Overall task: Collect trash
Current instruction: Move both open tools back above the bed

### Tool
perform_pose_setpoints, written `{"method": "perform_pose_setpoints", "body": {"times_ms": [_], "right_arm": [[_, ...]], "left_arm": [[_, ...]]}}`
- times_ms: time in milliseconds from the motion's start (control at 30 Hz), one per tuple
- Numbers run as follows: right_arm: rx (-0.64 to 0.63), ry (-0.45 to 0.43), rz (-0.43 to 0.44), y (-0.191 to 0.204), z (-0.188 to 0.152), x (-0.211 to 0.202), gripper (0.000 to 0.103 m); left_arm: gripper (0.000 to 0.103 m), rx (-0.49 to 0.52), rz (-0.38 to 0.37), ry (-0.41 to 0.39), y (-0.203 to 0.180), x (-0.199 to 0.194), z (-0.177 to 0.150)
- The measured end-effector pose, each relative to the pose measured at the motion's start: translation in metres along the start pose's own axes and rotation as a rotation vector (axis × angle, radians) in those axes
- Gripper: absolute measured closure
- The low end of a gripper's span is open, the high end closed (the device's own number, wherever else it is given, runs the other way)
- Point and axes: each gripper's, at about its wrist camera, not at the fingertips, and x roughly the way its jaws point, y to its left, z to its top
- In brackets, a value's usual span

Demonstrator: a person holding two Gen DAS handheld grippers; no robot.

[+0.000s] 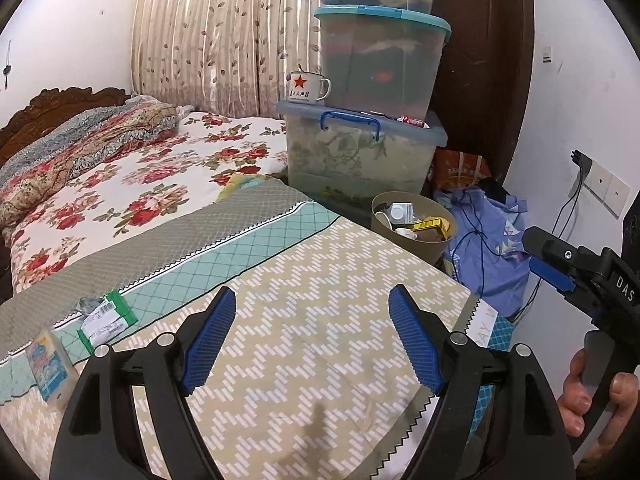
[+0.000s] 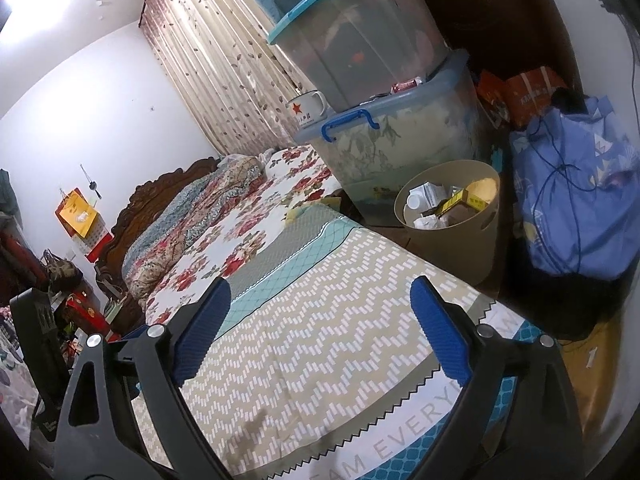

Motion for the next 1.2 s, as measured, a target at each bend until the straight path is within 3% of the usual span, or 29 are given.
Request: {"method": "perform_pose_setpoints", "body": {"times_ms": [233,333,1200], "right_arm": [[0.005,-0.005,-0.006,0.0,0.0,-0.002,0.011],[0.007,-0.006,-0.011,-0.001,0.0,-0.003,0.01],[-0.003,0.011,-0.011,0.009,-0.007,0.002,0.008]], "left_arm": [[0.027,0.007,0.0,-0.003,-0.002,0.0,0.0],[0.022,0.009,0.018,-0.009,-0.002,-0.001,0.0],[0.021,0.003,0.039,0.01,0.009,0.0,-0.009]]}}
